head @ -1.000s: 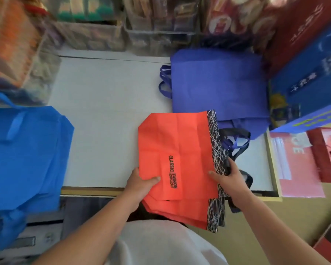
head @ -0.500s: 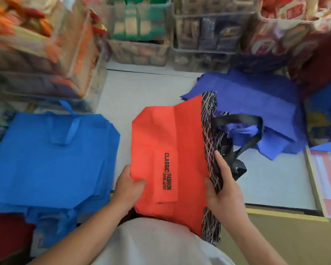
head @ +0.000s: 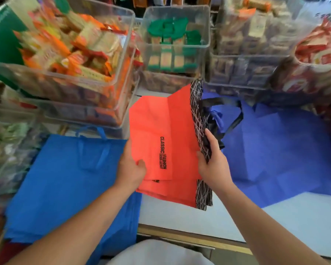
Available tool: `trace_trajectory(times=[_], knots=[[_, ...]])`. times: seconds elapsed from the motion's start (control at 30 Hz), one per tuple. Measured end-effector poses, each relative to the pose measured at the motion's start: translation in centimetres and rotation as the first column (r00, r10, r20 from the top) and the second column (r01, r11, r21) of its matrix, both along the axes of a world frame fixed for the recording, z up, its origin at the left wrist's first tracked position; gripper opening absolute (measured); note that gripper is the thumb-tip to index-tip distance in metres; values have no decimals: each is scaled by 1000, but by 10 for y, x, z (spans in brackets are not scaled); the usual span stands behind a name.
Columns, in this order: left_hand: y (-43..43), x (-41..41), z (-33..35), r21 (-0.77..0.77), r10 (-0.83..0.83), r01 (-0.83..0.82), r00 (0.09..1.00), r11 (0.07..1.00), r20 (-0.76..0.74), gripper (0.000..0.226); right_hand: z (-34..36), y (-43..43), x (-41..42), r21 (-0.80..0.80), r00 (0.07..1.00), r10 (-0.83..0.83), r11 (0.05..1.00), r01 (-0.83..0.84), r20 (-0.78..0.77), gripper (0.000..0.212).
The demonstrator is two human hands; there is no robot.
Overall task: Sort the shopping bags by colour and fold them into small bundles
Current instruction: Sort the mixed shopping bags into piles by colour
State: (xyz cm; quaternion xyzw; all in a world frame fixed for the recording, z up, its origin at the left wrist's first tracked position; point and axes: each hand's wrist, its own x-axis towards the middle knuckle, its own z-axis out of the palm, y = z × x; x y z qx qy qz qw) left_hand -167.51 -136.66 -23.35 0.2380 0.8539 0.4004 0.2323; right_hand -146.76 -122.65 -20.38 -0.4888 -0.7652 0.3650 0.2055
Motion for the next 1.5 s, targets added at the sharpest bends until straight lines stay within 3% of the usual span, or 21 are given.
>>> trace_trajectory(times=[0.1,0.2,0.27,0.33,0.4,0.47,0.53,0.63,0.73,1.07,1.17,1.27,1.37,1.43,1.5], knots=[[14,-14,-12,-111,-12,15,1000,994,27,85,-22,17,4,-171,976,67,985,-31,207,82],[14,-10,-26,-379,-54,50,999,924,0,83,-35,16,19,-363,951,179,928,-79,251,81],[13,1,-30,-489,-172,134,984,862,-34,83,-32,11,28,-263,930,164,962,-77,329,72],[14,14,-35,-566,-309,208,947,797,-87,81,-22,7,38,-6,905,52,999,-54,422,60],[17,28,-40,-559,-423,314,903,767,-72,76,-15,0,54,209,921,-80,978,-1,381,53],[24,45,-45,-441,-502,472,863,763,57,73,-24,6,74,259,940,-156,963,76,304,52],[27,68,-48,-344,-547,577,815,740,191,70,-46,21,93,97,935,-105,992,76,338,55],[30,100,-56,-353,-593,650,759,673,268,75,-85,50,118,-100,855,166,986,-134,491,64],[37,110,-66,-444,-571,641,764,626,299,84,-113,74,139,-165,747,235,972,-168,622,71],[63,162,-92,-685,-579,521,796,509,176,118,-112,125,250,-170,599,173,983,-62,781,86],[79,164,-97,-731,-577,469,807,495,128,117,-113,129,268,-244,586,113,958,150,803,98],[95,141,-98,-740,-589,433,806,515,61,108,-105,126,262,-231,533,114,960,160,839,99],[113,104,-98,-758,-657,448,753,474,35,102,-91,116,232,-51,590,73,997,-54,804,85],[126,81,-97,-769,-691,463,722,442,38,100,-89,103,207,-99,687,188,981,-167,702,77],[140,64,-98,-764,-706,484,706,426,53,98,-92,90,184,-206,771,235,969,-137,592,73]])
